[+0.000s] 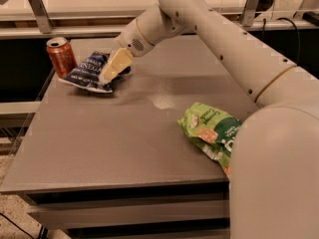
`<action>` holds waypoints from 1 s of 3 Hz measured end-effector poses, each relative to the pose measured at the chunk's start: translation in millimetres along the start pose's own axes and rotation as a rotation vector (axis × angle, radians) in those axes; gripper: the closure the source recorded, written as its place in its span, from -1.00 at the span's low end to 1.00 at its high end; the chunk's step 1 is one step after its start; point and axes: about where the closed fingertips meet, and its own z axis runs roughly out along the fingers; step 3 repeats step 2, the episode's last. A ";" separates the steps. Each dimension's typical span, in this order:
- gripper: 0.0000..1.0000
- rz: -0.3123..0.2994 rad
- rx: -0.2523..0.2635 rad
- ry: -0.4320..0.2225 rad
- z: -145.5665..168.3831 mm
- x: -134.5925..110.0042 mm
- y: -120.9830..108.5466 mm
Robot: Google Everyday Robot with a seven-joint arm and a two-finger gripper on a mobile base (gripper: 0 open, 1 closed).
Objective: Move blue chip bag near coke can
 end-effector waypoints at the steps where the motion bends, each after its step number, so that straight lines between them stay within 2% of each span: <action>1: -1.00 -0.045 -0.025 0.020 -24.5 4.7 13.0; 3: -1.00 -0.048 -0.032 0.023 -23.7 5.7 14.4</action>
Offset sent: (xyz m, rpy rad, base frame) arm -0.0125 -0.0177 0.0086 -0.0190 -0.0147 0.0380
